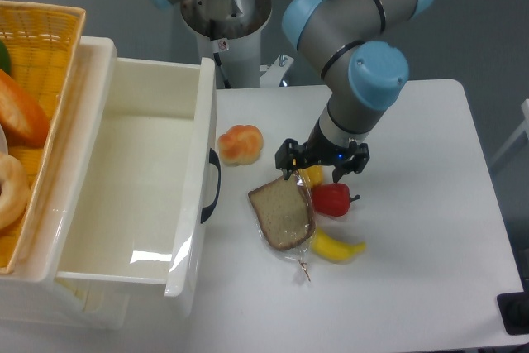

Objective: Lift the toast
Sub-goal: 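Move the gripper over the bagged bread slice and lower it, then lower the gripper onto the bread slice's crust edge and close it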

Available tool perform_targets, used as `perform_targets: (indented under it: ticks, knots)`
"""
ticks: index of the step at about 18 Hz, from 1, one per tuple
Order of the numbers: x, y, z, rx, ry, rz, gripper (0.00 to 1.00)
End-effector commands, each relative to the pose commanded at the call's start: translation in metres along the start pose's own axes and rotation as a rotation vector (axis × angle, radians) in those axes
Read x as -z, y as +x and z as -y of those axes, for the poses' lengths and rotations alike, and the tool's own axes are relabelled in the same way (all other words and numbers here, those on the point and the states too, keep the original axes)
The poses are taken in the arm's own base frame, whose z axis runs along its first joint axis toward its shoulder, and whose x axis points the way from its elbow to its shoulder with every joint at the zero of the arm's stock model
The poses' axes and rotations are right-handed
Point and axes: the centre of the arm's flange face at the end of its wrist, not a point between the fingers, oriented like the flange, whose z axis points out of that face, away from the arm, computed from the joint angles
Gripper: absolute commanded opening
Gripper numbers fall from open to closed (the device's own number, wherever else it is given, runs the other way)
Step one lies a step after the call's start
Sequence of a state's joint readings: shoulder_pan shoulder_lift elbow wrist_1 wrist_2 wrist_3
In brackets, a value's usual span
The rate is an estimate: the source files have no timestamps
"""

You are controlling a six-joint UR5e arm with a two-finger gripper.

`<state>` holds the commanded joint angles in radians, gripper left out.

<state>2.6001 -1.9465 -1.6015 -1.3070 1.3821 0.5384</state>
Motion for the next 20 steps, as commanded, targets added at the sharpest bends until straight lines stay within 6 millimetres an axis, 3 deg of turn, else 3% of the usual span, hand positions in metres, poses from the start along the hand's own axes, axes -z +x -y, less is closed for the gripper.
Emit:
perform_targets:
  ticks: [9, 20]
  knots:
    - [-0.035, -0.01, 0.003, 0.016, -0.028, -0.035, 1.0]
    - [-0.051, -0.025, 0.0, 0.042, -0.036, -0.056, 1.0]
